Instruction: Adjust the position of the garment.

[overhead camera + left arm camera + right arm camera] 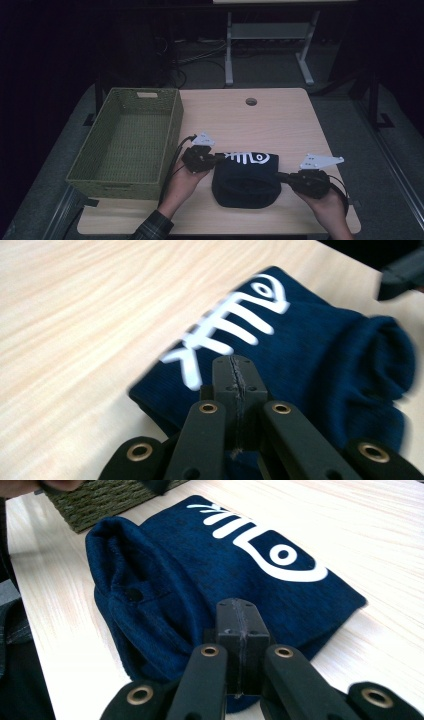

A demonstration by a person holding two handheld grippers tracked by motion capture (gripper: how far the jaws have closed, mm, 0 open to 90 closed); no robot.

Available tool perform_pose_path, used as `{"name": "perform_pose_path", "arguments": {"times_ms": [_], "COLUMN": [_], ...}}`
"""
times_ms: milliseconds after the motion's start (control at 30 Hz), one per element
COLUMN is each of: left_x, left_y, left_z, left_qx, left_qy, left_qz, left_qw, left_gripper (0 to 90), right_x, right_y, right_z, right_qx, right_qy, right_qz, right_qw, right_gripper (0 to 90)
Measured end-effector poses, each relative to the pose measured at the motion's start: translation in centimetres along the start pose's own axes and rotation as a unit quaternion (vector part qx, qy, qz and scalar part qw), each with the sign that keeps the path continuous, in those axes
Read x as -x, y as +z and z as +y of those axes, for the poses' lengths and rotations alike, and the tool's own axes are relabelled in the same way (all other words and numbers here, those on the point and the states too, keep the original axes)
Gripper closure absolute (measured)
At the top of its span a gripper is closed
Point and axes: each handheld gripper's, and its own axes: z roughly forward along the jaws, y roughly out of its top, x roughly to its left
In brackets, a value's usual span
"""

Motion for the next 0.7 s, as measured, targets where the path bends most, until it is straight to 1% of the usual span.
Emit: {"name": "perform_pose_path", "arguments": {"times_ms": [33, 67, 267, 367, 433, 500, 533, 567, 700], "left_x": [0.0, -0.5, -1.8, -2.1, -2.2, -2.3, -2.3, -2.5, -2.9], "left_y": [0.0, 0.6, 2.2, 3.0, 3.5, 4.0, 4.0, 4.4, 5.1], "left_z": [0.0, 0.4, 1.1, 0.9, 0.6, 0.4, 0.4, 0.3, 0.1], "left_qx": [0.000, -0.001, -0.004, -0.019, -0.026, -0.033, -0.033, -0.040, -0.050], "left_qy": [0.000, -0.001, -0.013, -0.012, -0.015, -0.016, -0.016, -0.012, -0.013], "left_qz": [0.000, 0.005, 0.002, 0.001, 0.001, 0.000, 0.000, -0.003, -0.003], "left_qw": [1.0000, 1.0000, 0.9999, 0.9997, 0.9995, 0.9993, 0.9993, 0.9991, 0.9987], "left_gripper": [89.9, 89.9, 89.9, 89.9, 89.9, 89.9, 89.9, 89.9, 89.9], "right_x": [-0.1, -0.1, -0.3, -0.4, -0.7, -0.9, -0.9, -1.2, -1.6], "right_y": [0.2, 0.4, 1.3, 1.4, 1.6, 1.9, 1.9, 2.4, 3.3], "right_z": [0.1, 0.1, -0.2, -0.3, -0.4, -0.7, -0.7, -1.1, -1.6], "right_qx": [-0.002, -0.006, -0.014, -0.016, -0.016, -0.024, -0.024, -0.035, -0.051], "right_qy": [-0.002, -0.004, -0.002, -0.003, -0.005, -0.008, -0.008, -0.011, -0.012], "right_qz": [0.001, 0.003, 0.011, 0.017, 0.024, 0.030, 0.030, 0.036, 0.042], "right_qw": [1.0000, 1.0000, 0.9998, 0.9997, 0.9996, 0.9992, 0.9992, 0.9987, 0.9977], "right_gripper": [89.9, 89.9, 89.8, 89.9, 89.8, 89.9, 89.9, 89.8, 89.9]}}
